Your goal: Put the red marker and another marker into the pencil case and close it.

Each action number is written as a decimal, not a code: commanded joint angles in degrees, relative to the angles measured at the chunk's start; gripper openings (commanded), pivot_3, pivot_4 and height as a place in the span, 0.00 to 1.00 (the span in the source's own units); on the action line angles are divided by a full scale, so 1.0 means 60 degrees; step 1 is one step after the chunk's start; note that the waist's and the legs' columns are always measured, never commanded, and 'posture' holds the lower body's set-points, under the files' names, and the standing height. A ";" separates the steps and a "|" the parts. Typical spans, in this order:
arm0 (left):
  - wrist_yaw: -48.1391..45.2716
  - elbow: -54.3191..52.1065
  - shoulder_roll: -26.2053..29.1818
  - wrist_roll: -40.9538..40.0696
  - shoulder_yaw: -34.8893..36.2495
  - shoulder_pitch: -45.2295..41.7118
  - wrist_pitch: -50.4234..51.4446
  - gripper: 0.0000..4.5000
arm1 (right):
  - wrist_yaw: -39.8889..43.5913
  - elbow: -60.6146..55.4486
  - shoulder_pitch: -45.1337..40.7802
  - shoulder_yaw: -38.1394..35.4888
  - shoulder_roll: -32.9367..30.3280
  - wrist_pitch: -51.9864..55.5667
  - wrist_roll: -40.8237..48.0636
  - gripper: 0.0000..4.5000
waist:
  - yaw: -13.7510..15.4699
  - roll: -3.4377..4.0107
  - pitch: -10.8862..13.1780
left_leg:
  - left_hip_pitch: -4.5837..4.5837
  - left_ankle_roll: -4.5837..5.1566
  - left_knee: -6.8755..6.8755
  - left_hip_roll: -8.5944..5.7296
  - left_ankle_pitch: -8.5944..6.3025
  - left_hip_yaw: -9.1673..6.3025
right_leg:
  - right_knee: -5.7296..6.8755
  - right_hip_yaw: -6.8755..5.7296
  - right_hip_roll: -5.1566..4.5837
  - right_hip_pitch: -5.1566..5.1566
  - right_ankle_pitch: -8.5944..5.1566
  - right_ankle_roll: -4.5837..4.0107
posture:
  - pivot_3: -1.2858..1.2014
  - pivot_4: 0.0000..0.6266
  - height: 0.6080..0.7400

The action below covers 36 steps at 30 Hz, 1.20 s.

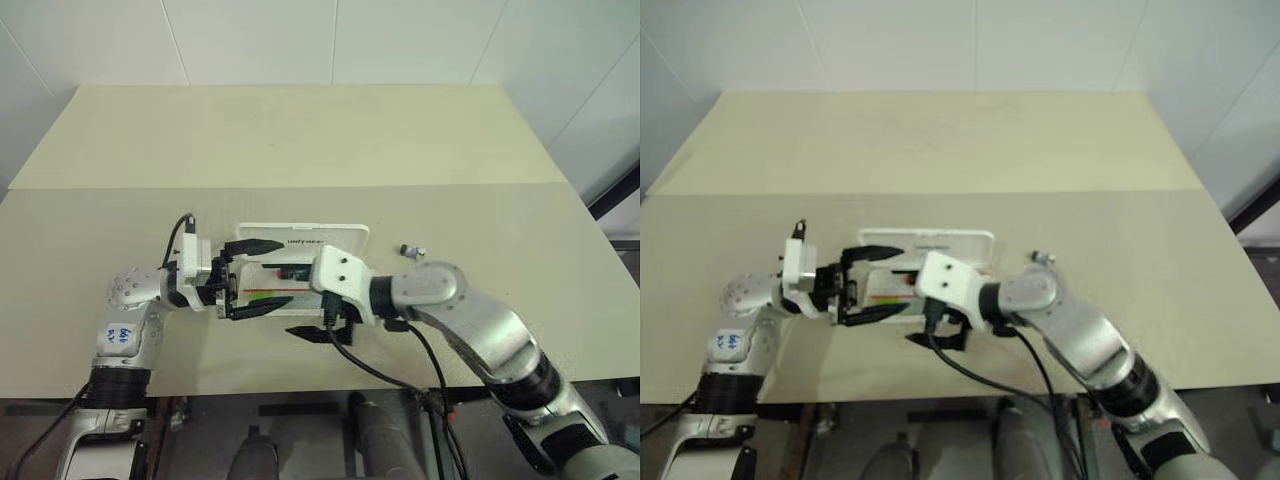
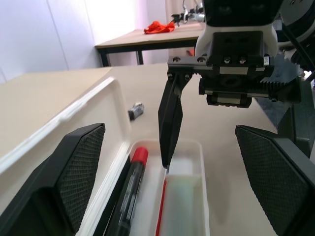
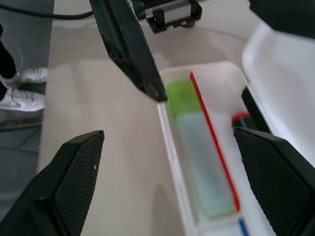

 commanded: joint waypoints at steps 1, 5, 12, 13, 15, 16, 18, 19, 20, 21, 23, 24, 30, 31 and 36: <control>0.0055 -0.0533 -0.0116 -0.0315 -0.0137 -0.0092 0.0139 1.00 | -0.0449 -0.1151 0.0223 -0.1178 0.0050 0.1133 0.0733 0.99 | -0.0008 -0.0001 0.0000 | 0.0000 0.0000 0.0002 0.0000 0.0000 0.0000 | -0.0001 0.0000 0.0000 0.0000 0.0000 0.0000 | 0.52 0.24 1.00; 0.0059 -0.0802 -0.0258 -0.0376 -0.0380 -0.0130 0.0290 1.00 | -0.0854 -0.2042 0.0906 -0.2616 -0.0258 0.2325 0.1311 0.99 | -0.0003 -0.0001 0.0000 | 0.0003 0.0000 0.0003 0.0000 0.0000 0.0000 | -0.0004 0.0001 0.0003 0.0001 -0.0004 -0.0007 | 0.52 0.24 1.00; 0.0246 -0.1134 -0.0704 -0.0416 -0.0768 -0.0456 0.0536 1.00 | -0.1067 -0.2635 0.1936 -0.4100 -0.1747 0.2957 0.1625 0.99 | 0.0027 -0.0005 -0.0002 | -0.0009 0.0000 0.0006 -0.0001 0.0000 0.0001 | -0.0062 0.0002 0.0001 0.0007 -0.0004 -0.0005 | 0.52 0.24 1.00; 0.0264 -0.1128 -0.0765 -0.0397 -0.0814 -0.0511 0.0539 1.00 | -0.1052 -0.2622 0.2134 -0.4268 -0.2090 0.2867 0.1572 0.99 | 0.0058 -0.0005 -0.0003 | -0.0008 0.0000 0.0006 0.0000 0.0000 0.0001 | -0.0080 0.0003 0.0003 0.0007 -0.0004 -0.0006 | 0.52 0.24 1.00; 0.0236 -0.1077 -0.0878 -0.0385 -0.0891 -0.0622 0.0539 1.00 | -0.1014 -0.2380 0.2562 -0.4444 -0.2912 0.2376 0.1357 0.99 | 0.0087 -0.0004 -0.0003 | -0.0014 0.0000 0.0007 -0.0002 0.0000 0.0005 | -0.0108 0.0004 0.0001 0.0013 -0.0003 -0.0004 | 0.52 0.24 1.00; 0.0252 -0.1073 -0.0937 -0.0377 -0.0955 -0.0663 0.0578 1.00 | -0.1003 -0.2086 0.2784 -0.4484 -0.3331 0.1982 0.1151 0.99 | 0.0106 -0.0004 -0.0003 | -0.0015 0.0000 0.0007 -0.0002 0.0000 0.0007 | -0.0118 0.0005 0.0000 0.0018 -0.0001 -0.0001 | 0.52 0.24 1.00; 0.0337 -0.1137 -0.1059 -0.0381 -0.1062 -0.0683 0.0668 1.00 | -0.0988 -0.1570 0.3117 -0.4601 -0.3859 0.1306 0.0926 0.99 | 0.0094 -0.0007 -0.0004 | -0.0014 0.0000 0.0008 -0.0003 0.0000 0.0016 | -0.0132 0.0010 0.0000 0.0022 0.0002 0.0004 | 0.52 0.24 1.00; 0.0377 -0.1136 -0.1128 -0.0316 -0.1146 -0.0679 0.0640 1.00 | -0.1102 -0.1144 0.3191 -0.4549 -0.4076 0.0917 0.0670 0.99 | 0.0085 -0.0007 -0.0004 | -0.0013 0.0000 0.0008 -0.0003 0.0000 0.0018 | -0.0137 0.0012 0.0001 0.0023 0.0004 0.0005 | 0.52 0.24 1.00; 0.0445 -0.1148 -0.1167 -0.0238 -0.1225 -0.0665 0.0653 1.00 | -0.1161 -0.0761 0.3256 -0.4476 -0.4255 0.0511 0.0445 0.99 | 0.0086 -0.0008 -0.0004 | -0.0013 0.0001 0.0008 -0.0003 0.0000 0.0017 | -0.0138 0.0014 0.0002 0.0023 0.0006 0.0006 | 0.52 0.24 1.00; 0.0517 -0.1184 -0.1200 -0.0178 -0.1295 -0.0650 0.0694 1.00 | -0.1148 -0.0425 0.3324 -0.4428 -0.4395 0.0071 0.0277 0.99 | 0.0086 -0.0008 -0.0004 | -0.0010 0.0001 0.0009 -0.0003 0.0000 0.0018 | -0.0137 0.0014 0.0002 0.0024 0.0006 0.0005 | 0.52 0.24 1.00; 0.0652 -0.1231 -0.1290 -0.0089 -0.1410 -0.0658 0.0722 1.00 | -0.1094 0.0192 0.3351 -0.4362 -0.4507 -0.0814 0.0001 0.99 | 0.0087 -0.0008 -0.0004 | -0.0010 0.0001 0.0014 -0.0003 0.0000 0.0018 | -0.0137 0.0018 0.0003 0.0024 0.0009 0.0005 | 0.52 0.24 1.00; 0.0793 -0.1282 -0.1344 -0.0060 -0.1464 -0.0666 0.0783 1.00 | -0.1067 0.0554 0.3300 -0.4311 -0.4531 -0.1241 -0.0139 0.99 | 0.0085 -0.0008 -0.0004 | -0.0010 0.0001 0.0016 -0.0004 0.0000 0.0019 | -0.0136 0.0019 0.0003 0.0024 0.0010 0.0006 | 0.52 0.24 1.00; 0.1982 -0.1587 -0.1396 0.0978 -0.1930 -0.0918 0.0855 1.00 | -0.0704 0.2337 0.2565 -0.4072 -0.4378 -0.3107 -0.0514 0.99 | 0.0084 -0.0007 -0.0004 | -0.0011 0.0001 0.0022 -0.0006 0.0000 0.0024 | -0.0136 0.0026 0.0003 0.0024 0.0015 0.0012 | 0.52 0.24 1.00; 0.2156 -0.1601 -0.1408 0.1134 -0.1985 -0.1010 0.0855 1.00 | -0.0641 0.2520 0.2455 -0.4038 -0.4337 -0.3268 -0.0531 0.99 | 0.0094 -0.0008 -0.0004 | -0.0011 0.0000 0.0022 -0.0005 0.0000 0.0025 | -0.0135 0.0026 0.0003 0.0023 0.0016 0.0012 | 0.52 0.24 1.00; 0.2918 -0.1862 -0.1493 0.1565 -0.2358 -0.1579 0.1494 1.00 | -0.0222 0.3500 0.1899 -0.3561 -0.4007 -0.4112 -0.0605 0.99 | 0.0154 -0.0007 -0.0004 | -0.0010 0.0001 0.0031 -0.0006 0.0000 0.0025 | -0.0133 0.0027 0.0004 0.0028 0.0022 0.0013 | 0.52 0.24 1.00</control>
